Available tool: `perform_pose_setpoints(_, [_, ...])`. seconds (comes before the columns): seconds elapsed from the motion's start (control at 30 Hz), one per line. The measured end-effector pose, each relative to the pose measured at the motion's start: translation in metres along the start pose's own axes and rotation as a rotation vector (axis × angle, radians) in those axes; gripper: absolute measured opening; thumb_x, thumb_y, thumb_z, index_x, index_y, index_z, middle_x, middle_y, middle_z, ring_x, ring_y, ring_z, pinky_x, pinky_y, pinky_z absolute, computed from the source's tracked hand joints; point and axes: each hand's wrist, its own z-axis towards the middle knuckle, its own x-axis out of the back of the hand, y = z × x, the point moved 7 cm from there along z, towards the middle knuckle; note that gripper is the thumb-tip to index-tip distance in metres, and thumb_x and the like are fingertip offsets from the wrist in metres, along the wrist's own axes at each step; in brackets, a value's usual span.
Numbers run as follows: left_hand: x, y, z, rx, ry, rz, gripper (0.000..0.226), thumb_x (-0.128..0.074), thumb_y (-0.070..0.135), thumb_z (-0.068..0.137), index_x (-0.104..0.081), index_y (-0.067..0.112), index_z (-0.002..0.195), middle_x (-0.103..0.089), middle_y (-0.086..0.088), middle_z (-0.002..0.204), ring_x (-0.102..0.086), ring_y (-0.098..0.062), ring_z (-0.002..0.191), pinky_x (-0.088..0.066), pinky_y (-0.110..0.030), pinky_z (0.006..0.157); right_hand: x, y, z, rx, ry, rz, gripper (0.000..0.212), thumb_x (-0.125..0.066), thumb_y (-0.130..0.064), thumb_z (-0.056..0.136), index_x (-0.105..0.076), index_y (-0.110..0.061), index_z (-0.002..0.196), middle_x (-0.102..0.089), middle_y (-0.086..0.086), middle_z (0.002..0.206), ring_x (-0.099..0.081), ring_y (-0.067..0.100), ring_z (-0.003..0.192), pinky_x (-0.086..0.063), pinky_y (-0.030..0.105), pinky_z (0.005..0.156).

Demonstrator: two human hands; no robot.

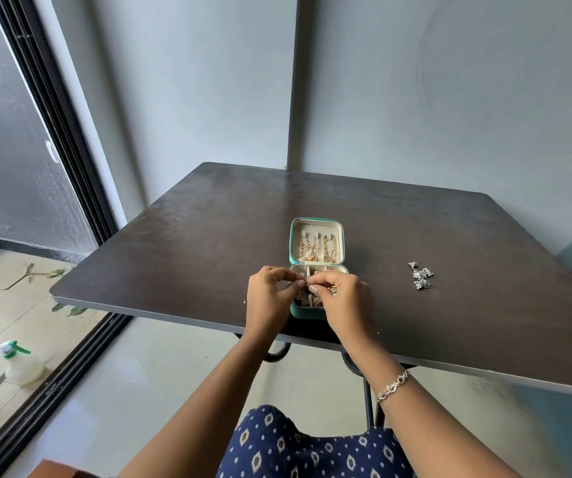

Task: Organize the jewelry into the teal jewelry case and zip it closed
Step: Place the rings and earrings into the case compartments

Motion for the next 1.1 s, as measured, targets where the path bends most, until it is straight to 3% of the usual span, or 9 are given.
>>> perform_pose_setpoints(0.13, [-0.002, -0.005, 0.002, 0.026, -0.003, 0.048, 0.009, -0.071, 0.016, 0.079, -0.072, 0.008, 0.083, -0.059, -0.006, 0.097, -0.055, -0.016, 0.092, -0.045, -0.026, 0.074, -0.009, 0.007, 0.004, -0.004, -0.050, 0.017, 0.008, -0.071, -0.009, 0.075, -0.074, -0.015, 0.079, -0.070, 0.003, 0.086, -0.062, 0.021, 0.085, -0.052, 0.033, 0.073])
perform_pose_setpoints(0.33, [-0.003, -0.006, 0.003, 0.018, -0.018, 0.075, 0.007, -0.070, 0.013, 0.078, -0.074, 0.010, 0.083, -0.059, -0.003, 0.097, -0.057, -0.015, 0.090, -0.049, -0.027, 0.073, -0.012, 0.010, 0.009, 0.001, -0.079, -0.037, 0.009, -0.072, -0.009, 0.074, -0.075, -0.014, 0.082, -0.069, 0.009, 0.096, -0.056, 0.022, 0.099, -0.045, 0.027, 0.081])
perform_pose_setpoints(0.53, [-0.003, -0.006, 0.000, 0.020, 0.004, 0.118, 0.007, -0.069, 0.013, 0.080, -0.073, 0.011, 0.086, -0.057, -0.001, 0.099, -0.050, -0.007, 0.086, -0.036, -0.006, 0.059, -0.018, 0.011, 0.010, 0.015, -0.091, -0.067, 0.011, -0.072, -0.009, 0.074, -0.075, -0.013, 0.084, -0.069, 0.010, 0.094, -0.052, 0.025, 0.103, -0.044, 0.032, 0.086])
perform_pose_setpoints(0.6, [-0.003, -0.006, -0.002, 0.026, 0.010, 0.107, 0.006, -0.068, 0.013, 0.081, -0.072, 0.012, 0.085, -0.059, 0.000, 0.098, -0.054, -0.010, 0.087, -0.039, -0.008, 0.061, -0.018, 0.011, 0.011, 0.029, -0.091, -0.075, 0.013, -0.071, -0.010, 0.075, -0.075, -0.013, 0.087, -0.069, 0.009, 0.093, -0.052, 0.024, 0.101, -0.042, 0.029, 0.083])
perform_pose_setpoints(0.7, [-0.001, -0.007, -0.003, 0.038, 0.032, 0.068, 0.003, -0.068, 0.011, 0.080, -0.070, 0.013, 0.080, -0.068, -0.003, 0.087, -0.061, -0.013, 0.080, -0.048, -0.023, 0.064, -0.015, 0.010, 0.010, 0.060, -0.069, -0.057, 0.015, -0.071, -0.008, 0.075, -0.075, -0.013, 0.088, -0.069, 0.010, 0.092, -0.054, 0.025, 0.098, -0.041, 0.027, 0.080])
perform_pose_setpoints(0.8, [0.000, -0.007, -0.004, 0.058, 0.051, 0.056, 0.005, -0.065, 0.007, 0.082, -0.069, 0.010, 0.082, -0.067, -0.001, 0.082, -0.059, -0.008, 0.073, -0.045, -0.019, 0.060, -0.009, 0.010, 0.007, 0.087, -0.050, -0.038, 0.016, -0.069, -0.004, 0.075, -0.075, -0.012, 0.087, -0.070, 0.009, 0.093, -0.054, 0.024, 0.099, -0.041, 0.025, 0.081])
perform_pose_setpoints(0.93, [0.000, -0.008, -0.002, 0.070, 0.076, 0.032, 0.008, -0.063, 0.005, 0.082, -0.068, 0.011, 0.081, -0.068, -0.002, 0.082, -0.062, -0.012, 0.077, -0.050, -0.026, 0.069, -0.001, 0.012, 0.003, 0.089, -0.029, 0.032, 0.017, -0.067, -0.003, 0.077, -0.075, -0.012, 0.089, -0.070, 0.008, 0.095, -0.060, 0.019, 0.095, -0.043, 0.020, 0.079])
perform_pose_setpoints(1.03, [0.000, -0.009, 0.000, 0.072, 0.085, 0.038, 0.009, -0.063, 0.003, 0.081, -0.068, 0.011, 0.080, -0.067, 0.001, 0.078, -0.060, -0.009, 0.072, -0.046, -0.020, 0.063, 0.001, 0.014, 0.002, 0.116, -0.047, 0.074, 0.018, -0.067, -0.002, 0.077, -0.074, -0.011, 0.091, -0.071, 0.007, 0.093, -0.062, 0.018, 0.091, -0.040, 0.013, 0.077])
perform_pose_setpoints(1.1, [0.000, -0.009, 0.001, 0.075, 0.090, 0.035, 0.009, -0.063, 0.003, 0.081, -0.068, 0.010, 0.080, -0.067, 0.000, 0.077, -0.061, -0.010, 0.072, -0.046, -0.022, 0.064, 0.004, 0.017, 0.002, 0.138, -0.056, 0.102, 0.019, -0.068, -0.002, 0.076, -0.074, -0.010, 0.092, -0.071, 0.004, 0.092, -0.061, 0.016, 0.090, -0.041, 0.014, 0.080])
